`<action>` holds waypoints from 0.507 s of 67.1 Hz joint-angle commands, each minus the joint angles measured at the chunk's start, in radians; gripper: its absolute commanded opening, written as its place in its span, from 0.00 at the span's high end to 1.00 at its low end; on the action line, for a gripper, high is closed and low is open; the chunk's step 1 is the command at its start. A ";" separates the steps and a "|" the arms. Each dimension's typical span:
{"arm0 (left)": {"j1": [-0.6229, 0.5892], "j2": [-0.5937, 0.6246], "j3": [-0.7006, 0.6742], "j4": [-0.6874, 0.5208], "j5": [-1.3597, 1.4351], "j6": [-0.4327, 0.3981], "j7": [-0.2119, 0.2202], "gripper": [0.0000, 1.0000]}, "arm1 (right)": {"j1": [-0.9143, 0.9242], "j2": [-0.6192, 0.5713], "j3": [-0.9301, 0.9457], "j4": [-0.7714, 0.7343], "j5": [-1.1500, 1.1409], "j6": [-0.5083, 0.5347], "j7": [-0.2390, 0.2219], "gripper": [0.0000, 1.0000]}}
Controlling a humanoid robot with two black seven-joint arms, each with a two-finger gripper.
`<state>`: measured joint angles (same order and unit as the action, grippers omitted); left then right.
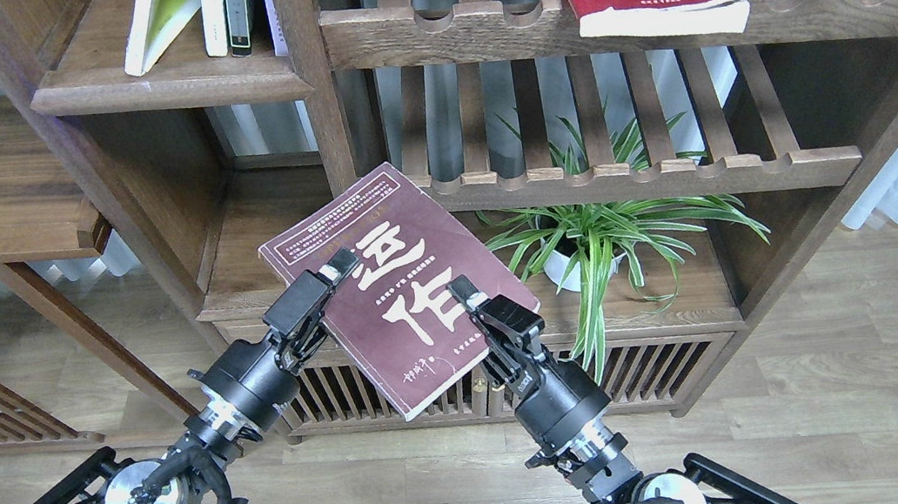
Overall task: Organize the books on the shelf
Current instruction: 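Pinch the dark red book's edge with the left gripper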
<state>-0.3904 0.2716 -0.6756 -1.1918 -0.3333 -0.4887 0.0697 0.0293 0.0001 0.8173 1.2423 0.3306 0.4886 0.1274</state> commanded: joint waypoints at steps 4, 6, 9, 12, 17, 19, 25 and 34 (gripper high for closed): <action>-0.008 -0.006 0.005 0.001 0.000 0.000 -0.001 0.64 | 0.000 0.000 -0.001 0.000 -0.001 0.000 0.000 0.89; -0.012 -0.006 0.004 0.001 0.000 0.000 -0.001 0.70 | 0.000 0.000 -0.001 0.000 -0.001 0.000 0.000 0.89; -0.013 -0.008 -0.001 0.001 0.000 0.000 -0.002 0.74 | 0.000 0.000 -0.001 0.000 -0.001 0.000 0.000 0.89; -0.018 -0.008 -0.002 0.001 0.000 0.000 -0.002 0.78 | 0.000 0.000 -0.001 0.002 -0.001 0.000 0.000 0.89; -0.021 -0.008 -0.002 0.001 0.000 0.000 -0.002 0.87 | 0.000 0.000 -0.003 0.002 -0.001 0.000 0.000 0.89; -0.021 -0.008 -0.002 0.001 -0.001 0.000 -0.002 0.91 | 0.000 0.000 -0.001 0.002 -0.001 0.000 0.000 0.89; -0.021 -0.008 -0.001 0.001 0.000 0.000 -0.002 0.93 | -0.002 0.000 -0.003 0.002 -0.001 0.000 0.000 0.89; -0.021 -0.003 0.001 0.001 0.000 0.000 -0.002 0.93 | -0.002 0.000 -0.003 0.002 -0.001 0.000 0.000 0.89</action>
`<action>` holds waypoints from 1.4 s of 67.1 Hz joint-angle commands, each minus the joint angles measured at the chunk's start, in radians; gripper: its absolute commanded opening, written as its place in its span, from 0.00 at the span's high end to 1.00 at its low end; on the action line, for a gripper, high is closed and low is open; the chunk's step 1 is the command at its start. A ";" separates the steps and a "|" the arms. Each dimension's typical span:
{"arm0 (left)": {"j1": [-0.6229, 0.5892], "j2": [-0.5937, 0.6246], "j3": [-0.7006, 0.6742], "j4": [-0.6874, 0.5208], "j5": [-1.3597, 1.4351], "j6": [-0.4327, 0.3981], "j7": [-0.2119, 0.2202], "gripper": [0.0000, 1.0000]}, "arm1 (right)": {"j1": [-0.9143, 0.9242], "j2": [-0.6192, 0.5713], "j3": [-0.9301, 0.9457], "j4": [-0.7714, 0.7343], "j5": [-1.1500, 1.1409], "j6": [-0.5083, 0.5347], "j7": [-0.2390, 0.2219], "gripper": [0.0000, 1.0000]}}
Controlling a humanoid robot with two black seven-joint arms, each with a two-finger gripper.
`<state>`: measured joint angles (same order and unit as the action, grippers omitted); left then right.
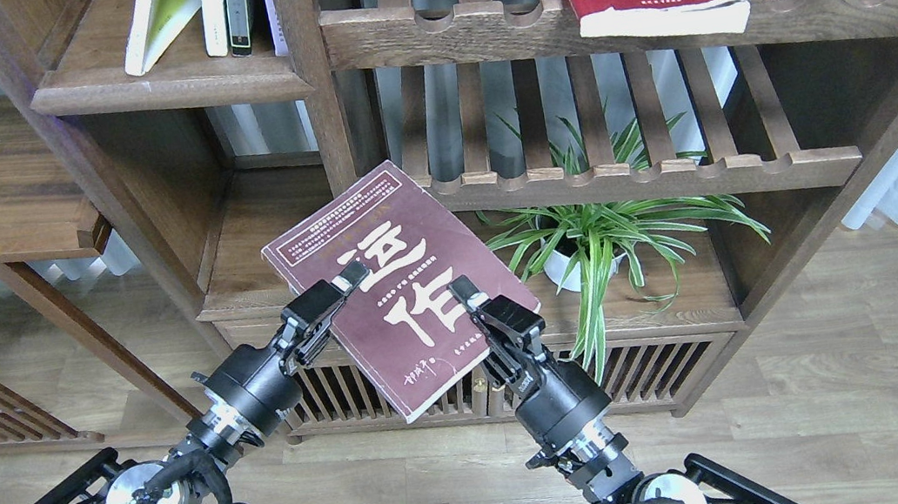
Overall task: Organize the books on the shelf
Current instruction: 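Pinch the dark red book's edge with the left gripper, then lift the dark red book with the left gripper away from the right gripper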
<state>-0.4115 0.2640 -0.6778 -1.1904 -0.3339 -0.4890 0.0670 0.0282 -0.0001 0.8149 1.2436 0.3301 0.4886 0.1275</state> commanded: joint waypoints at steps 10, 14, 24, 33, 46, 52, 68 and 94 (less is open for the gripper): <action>0.000 0.004 0.001 0.000 0.001 0.000 -0.001 0.93 | -0.001 0.000 0.001 0.000 0.000 0.000 0.006 0.77; 0.000 0.006 0.001 0.000 0.001 0.000 0.000 0.93 | -0.001 0.000 0.003 -0.001 0.000 0.000 0.006 0.63; 0.002 0.006 0.003 0.002 0.001 0.000 0.000 0.92 | 0.007 0.000 0.010 0.000 -0.002 0.000 0.006 0.23; 0.000 0.006 0.003 0.002 0.003 0.000 0.000 0.92 | 0.012 0.000 0.017 0.002 0.000 0.000 0.004 0.09; 0.000 0.009 0.001 0.015 0.039 0.000 0.002 0.89 | 0.012 0.000 0.021 -0.006 -0.005 0.000 0.001 0.03; 0.000 0.015 -0.014 0.011 0.107 0.000 0.000 0.89 | 0.012 0.000 0.052 -0.042 -0.005 0.000 0.003 0.02; -0.003 0.078 -0.080 -0.038 0.206 0.000 -0.001 0.92 | 0.030 0.000 0.121 -0.059 -0.006 0.000 0.001 0.02; 0.000 0.288 -0.213 -0.190 0.365 0.000 -0.003 0.92 | 0.035 0.000 0.119 -0.073 -0.009 0.000 0.001 0.02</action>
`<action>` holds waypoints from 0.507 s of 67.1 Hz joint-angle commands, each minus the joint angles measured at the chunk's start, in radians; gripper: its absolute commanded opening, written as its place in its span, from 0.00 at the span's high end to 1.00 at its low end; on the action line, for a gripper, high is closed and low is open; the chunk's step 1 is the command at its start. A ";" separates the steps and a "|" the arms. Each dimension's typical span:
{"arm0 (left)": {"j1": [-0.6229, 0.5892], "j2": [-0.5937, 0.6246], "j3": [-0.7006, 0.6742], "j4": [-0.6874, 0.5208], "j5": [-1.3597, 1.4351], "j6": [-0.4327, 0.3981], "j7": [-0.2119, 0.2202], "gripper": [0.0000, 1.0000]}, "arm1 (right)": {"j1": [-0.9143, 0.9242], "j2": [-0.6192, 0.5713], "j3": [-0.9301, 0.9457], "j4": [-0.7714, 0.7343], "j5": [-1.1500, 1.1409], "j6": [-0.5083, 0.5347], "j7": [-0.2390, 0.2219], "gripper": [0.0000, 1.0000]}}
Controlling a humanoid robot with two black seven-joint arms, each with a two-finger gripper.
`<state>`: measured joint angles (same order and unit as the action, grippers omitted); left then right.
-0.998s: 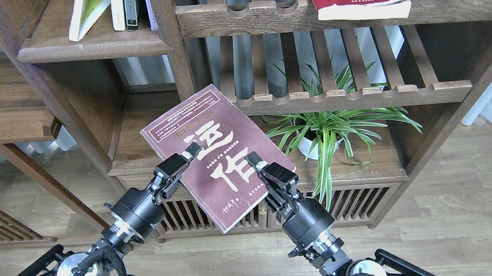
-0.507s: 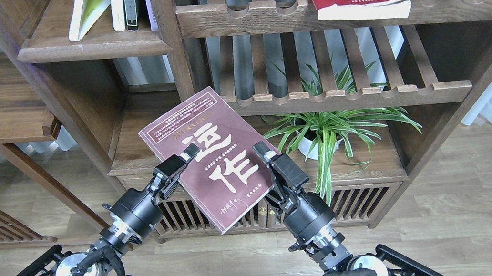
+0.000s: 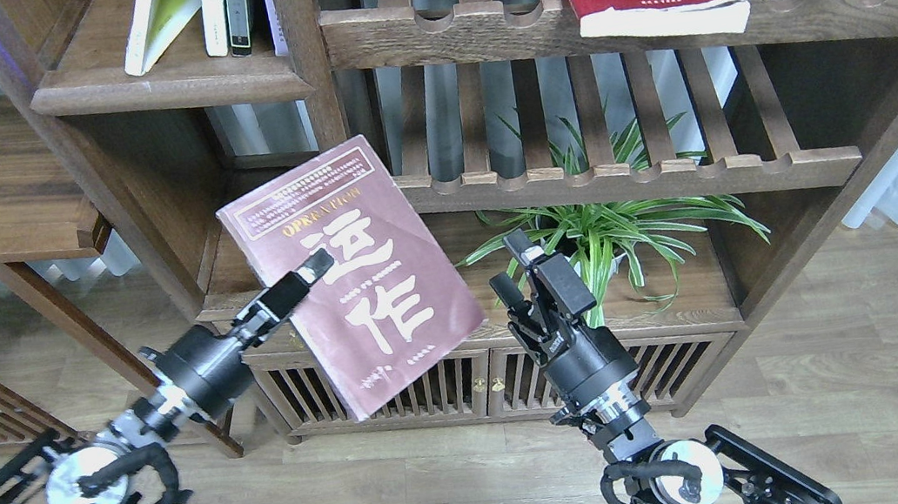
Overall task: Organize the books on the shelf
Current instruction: 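Lift the dark red book with the left gripper away from the right gripper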
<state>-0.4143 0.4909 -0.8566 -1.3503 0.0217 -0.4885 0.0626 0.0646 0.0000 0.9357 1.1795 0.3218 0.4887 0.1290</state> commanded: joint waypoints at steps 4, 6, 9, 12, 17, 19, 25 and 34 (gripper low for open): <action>0.005 0.083 -0.059 -0.030 0.020 0.000 0.003 0.91 | -0.002 0.000 -0.001 -0.014 -0.001 0.000 0.000 0.02; 0.006 0.092 -0.071 -0.030 0.029 0.000 0.003 0.91 | -0.002 0.000 -0.001 -0.017 -0.001 0.000 0.000 0.02; 0.009 0.101 -0.091 -0.030 0.035 0.000 0.003 0.91 | -0.002 0.000 -0.001 -0.018 -0.003 0.000 0.000 0.02; 0.011 0.116 -0.122 -0.030 0.041 0.000 0.003 0.91 | 0.000 0.000 -0.001 -0.024 -0.007 0.000 0.000 0.02; 0.009 0.141 -0.157 -0.030 0.043 0.000 0.003 0.91 | 0.006 0.000 -0.001 -0.035 -0.009 0.000 0.000 0.02; 0.008 0.150 -0.179 -0.030 0.043 0.000 0.003 0.91 | 0.011 0.000 -0.001 -0.040 -0.009 0.000 0.001 0.02; 0.006 0.155 -0.236 -0.030 0.043 0.000 0.003 0.91 | 0.017 0.000 0.000 -0.055 -0.009 0.000 0.001 0.02; 0.002 0.155 -0.320 -0.030 0.043 0.000 0.002 0.91 | 0.015 0.000 0.000 -0.069 -0.009 0.000 0.001 0.02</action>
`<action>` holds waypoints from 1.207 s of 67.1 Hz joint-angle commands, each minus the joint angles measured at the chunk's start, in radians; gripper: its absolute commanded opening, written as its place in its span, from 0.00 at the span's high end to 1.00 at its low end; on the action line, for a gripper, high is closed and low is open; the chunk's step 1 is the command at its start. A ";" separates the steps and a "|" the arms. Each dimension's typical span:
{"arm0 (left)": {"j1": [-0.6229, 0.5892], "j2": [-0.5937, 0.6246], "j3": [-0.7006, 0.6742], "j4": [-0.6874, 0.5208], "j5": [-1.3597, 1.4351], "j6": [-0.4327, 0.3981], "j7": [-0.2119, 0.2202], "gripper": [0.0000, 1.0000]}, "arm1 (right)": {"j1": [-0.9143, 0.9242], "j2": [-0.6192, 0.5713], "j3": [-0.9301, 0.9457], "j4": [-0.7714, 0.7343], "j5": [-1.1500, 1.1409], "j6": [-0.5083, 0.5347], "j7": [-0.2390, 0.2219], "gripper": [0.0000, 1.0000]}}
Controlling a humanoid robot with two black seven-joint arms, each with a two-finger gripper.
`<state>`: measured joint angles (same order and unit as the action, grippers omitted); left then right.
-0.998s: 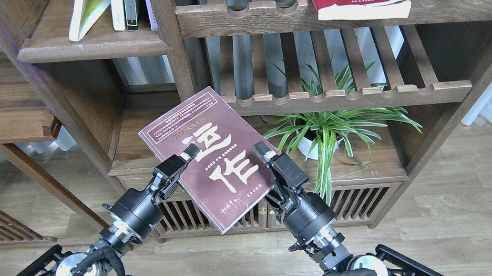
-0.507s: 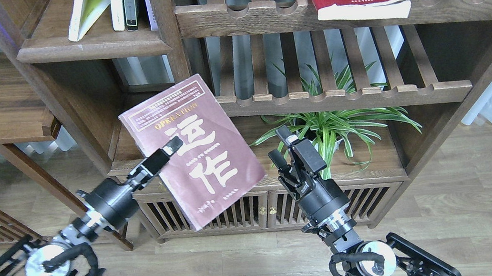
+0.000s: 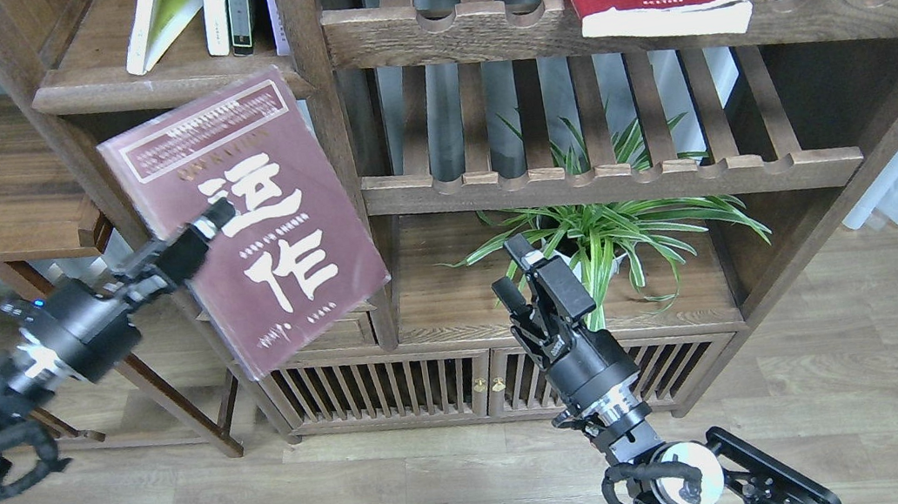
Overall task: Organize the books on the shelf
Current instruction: 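Lift the dark red book with the left gripper away from the right gripper, then insert the dark red book into the top shelf with the left gripper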
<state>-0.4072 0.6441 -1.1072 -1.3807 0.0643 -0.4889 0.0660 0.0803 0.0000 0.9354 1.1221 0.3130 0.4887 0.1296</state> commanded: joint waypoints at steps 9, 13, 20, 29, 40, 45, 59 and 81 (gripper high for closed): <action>-0.021 0.000 -0.115 0.000 -0.003 0.000 -0.002 0.91 | 0.001 0.000 0.000 -0.019 -0.003 0.000 0.001 0.02; -0.056 0.000 -0.128 0.000 -0.004 0.000 -0.002 0.91 | 0.001 0.000 0.000 -0.019 -0.003 0.000 0.001 0.02; -0.107 0.000 -0.135 0.000 -0.006 0.000 -0.002 0.91 | 0.001 0.000 0.000 -0.021 -0.003 0.000 -0.001 0.02; -0.168 0.002 -0.151 0.002 -0.007 0.000 0.000 0.91 | 0.001 0.000 0.002 -0.022 -0.003 0.000 0.001 0.02; -0.171 0.002 -0.190 0.000 -0.006 0.000 0.000 0.91 | 0.001 0.000 0.000 -0.024 -0.005 0.000 -0.001 0.02; -0.179 0.002 -0.214 0.002 -0.006 0.000 0.002 0.91 | 0.003 0.000 0.002 -0.024 -0.006 0.000 -0.001 0.02; -0.180 0.032 -0.272 0.011 -0.001 0.000 0.018 0.90 | 0.029 0.000 0.000 -0.027 -0.006 0.000 -0.001 0.02; -0.200 0.039 -0.321 0.037 0.046 0.000 0.130 0.92 | 0.030 0.000 0.000 -0.053 -0.020 0.000 0.001 0.02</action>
<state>-0.6017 0.6820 -1.4085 -1.3613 0.0857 -0.4888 0.1848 0.1095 0.0000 0.9358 1.0739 0.2934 0.4887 0.1299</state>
